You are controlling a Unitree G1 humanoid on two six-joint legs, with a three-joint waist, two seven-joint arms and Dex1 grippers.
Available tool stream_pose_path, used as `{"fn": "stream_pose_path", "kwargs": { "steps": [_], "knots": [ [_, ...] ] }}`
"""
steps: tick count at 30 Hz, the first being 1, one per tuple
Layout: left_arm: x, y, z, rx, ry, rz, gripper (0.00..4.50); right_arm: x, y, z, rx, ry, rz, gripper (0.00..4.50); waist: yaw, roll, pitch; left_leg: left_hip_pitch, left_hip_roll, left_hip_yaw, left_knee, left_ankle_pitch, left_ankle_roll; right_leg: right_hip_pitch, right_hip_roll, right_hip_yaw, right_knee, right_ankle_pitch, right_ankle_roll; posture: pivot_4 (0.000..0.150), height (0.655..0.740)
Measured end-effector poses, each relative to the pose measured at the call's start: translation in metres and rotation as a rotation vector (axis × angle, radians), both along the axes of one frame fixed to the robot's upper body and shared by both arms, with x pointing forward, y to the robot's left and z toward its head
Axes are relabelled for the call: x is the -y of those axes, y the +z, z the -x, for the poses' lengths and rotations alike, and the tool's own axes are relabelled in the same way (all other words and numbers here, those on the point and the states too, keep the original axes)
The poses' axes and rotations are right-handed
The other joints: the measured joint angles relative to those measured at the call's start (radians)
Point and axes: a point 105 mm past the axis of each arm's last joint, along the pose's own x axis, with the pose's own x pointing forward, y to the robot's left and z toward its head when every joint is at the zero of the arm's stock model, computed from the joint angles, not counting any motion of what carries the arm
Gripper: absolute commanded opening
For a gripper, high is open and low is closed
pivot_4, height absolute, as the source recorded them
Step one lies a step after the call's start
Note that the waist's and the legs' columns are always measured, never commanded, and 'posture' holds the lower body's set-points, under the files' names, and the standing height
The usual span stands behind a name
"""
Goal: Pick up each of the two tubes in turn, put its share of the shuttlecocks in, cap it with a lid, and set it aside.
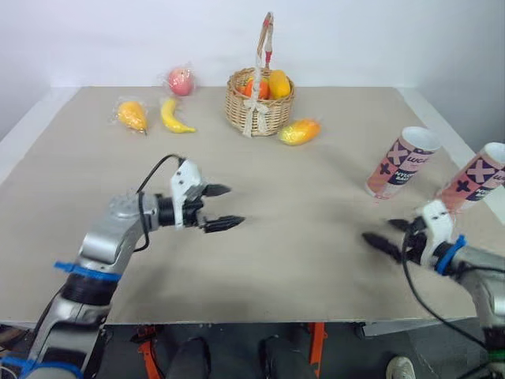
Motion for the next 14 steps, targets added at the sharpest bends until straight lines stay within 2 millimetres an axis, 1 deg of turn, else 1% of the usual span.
{"fn": "stream_pose_path", "kwargs": {
  "steps": [1, 3, 5, 8, 11, 14],
  "knots": [
    [-0.002, -0.001, 0.000, -0.002, 0.012, 0.003, 4.50, -0.007, 0.000, 0.000, 0.003, 0.027, -0.001, 4.46, 0.001, 0.000, 0.000, 0.000, 0.000, 0.000, 0.000, 0.001, 0.001, 0.000, 0.000, 0.000, 0.000, 0.002, 0.000, 0.150, 0.7400],
    [-0.014, -0.003, -0.001, -0.018, 0.080, 0.039, 4.50, -0.031, 0.001, 0.000, 0.024, 0.107, -0.019, 4.46, 0.003, 0.000, 0.000, 0.001, 0.000, 0.000, 0.000, 0.004, 0.003, 0.000, 0.000, 0.000, 0.000, 0.004, 0.000, 0.150, 0.7400],
    [-0.030, -0.006, -0.004, -0.042, 0.181, 0.113, 4.50, -0.058, 0.005, -0.003, 0.062, 0.174, -0.078, 4.46, 0.001, 0.000, 0.000, 0.002, 0.000, 0.001, 0.001, 0.004, 0.004, 0.000, 0.000, 0.000, 0.000, 0.006, -0.004, 0.150, 0.7400],
    [-0.043, -0.016, -0.001, -0.077, 0.275, 0.178, 4.50, -0.096, 0.003, -0.001, 0.065, 0.282, -0.145, 4.46, 0.006, 0.000, 0.000, 0.002, 0.001, 0.001, 0.001, 0.007, 0.002, 0.000, -0.001, 0.000, 0.000, 0.007, -0.005, 0.150, 0.7400],
    [-0.054, -0.024, 0.006, -0.113, 0.333, 0.208, 4.50, -0.115, 0.003, 0.000, 0.060, 0.341, -0.167, 4.46, 0.010, -0.001, 0.000, 0.000, -0.001, 0.001, 0.001, 0.007, 0.001, 0.000, -0.002, 0.000, 0.000, 0.006, -0.003, 0.150, 0.7400],
    [-0.058, -0.025, 0.010, -0.116, 0.353, 0.218, 4.50, -0.122, 0.004, -0.001, 0.063, 0.363, -0.177, 4.46, 0.013, -0.001, 0.000, -0.001, -0.001, 0.002, 0.001, 0.007, 0.001, -0.001, -0.003, 0.000, 0.000, 0.008, 0.000, 0.150, 0.7400]
  ]
}}
